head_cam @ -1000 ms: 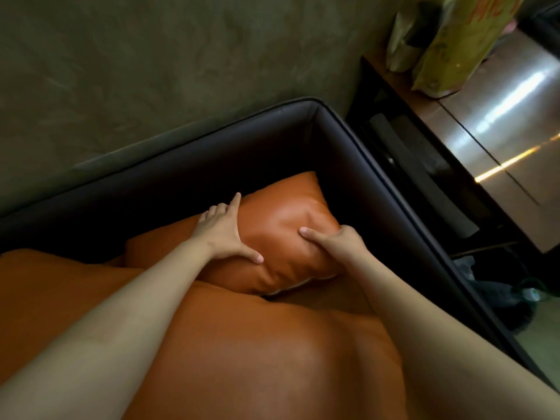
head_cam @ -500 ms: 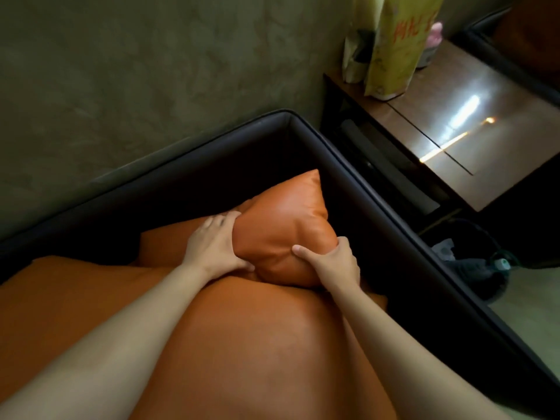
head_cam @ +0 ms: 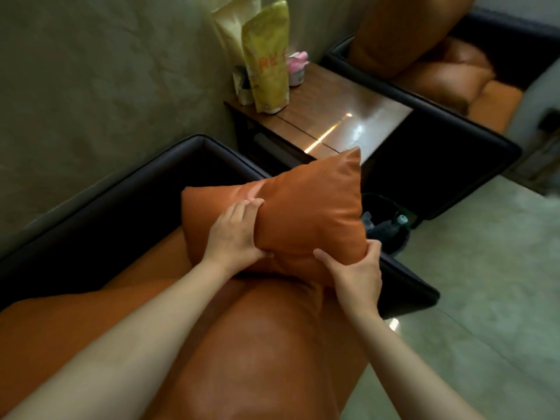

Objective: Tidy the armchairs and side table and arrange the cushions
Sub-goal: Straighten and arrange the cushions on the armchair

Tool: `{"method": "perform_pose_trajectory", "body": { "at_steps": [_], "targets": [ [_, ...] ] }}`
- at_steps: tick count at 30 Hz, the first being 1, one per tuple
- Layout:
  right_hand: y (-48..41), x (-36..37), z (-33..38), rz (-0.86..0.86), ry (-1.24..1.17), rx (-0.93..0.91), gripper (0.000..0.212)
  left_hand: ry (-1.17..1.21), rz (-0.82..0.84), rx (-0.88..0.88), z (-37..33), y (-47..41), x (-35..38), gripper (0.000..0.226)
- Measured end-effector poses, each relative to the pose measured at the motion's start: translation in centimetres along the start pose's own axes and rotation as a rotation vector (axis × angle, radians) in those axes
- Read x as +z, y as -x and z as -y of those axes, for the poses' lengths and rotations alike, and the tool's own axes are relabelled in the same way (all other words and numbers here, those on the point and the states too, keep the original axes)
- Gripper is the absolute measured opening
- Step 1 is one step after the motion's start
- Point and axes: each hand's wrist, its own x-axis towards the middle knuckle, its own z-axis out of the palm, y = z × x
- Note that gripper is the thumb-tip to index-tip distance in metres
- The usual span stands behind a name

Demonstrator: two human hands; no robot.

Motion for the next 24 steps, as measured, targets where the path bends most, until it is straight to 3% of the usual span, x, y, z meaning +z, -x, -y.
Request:
{"method": "perform_pose_trajectory", "body": {
  "at_steps": [10,16,20,24],
  "targets": [
    [3.7,-3.7,-6.4,0.066,-0.071,0.167,0.073,-0.117,0.133,0.121,-4.4,4.0,2.5,0.117],
    [3.5,-4.4,-5.4,0.129,-0.059,0.165,0.097,-0.028,0.163,0.100,-4.7,4.4,1.4,0.119],
    [3.3,-5.1,-1.8,0.078,-0.028,0.020,0.111,0.052,0.213,0.051,-5.0,3.7,-0.2,0.102],
    [1.7,-5.5,4.3,0.014,0.147,-0.206,0.110,0.127,0.272,0.018,-5.2,2.4,-2.8,0.092]
  ]
}}
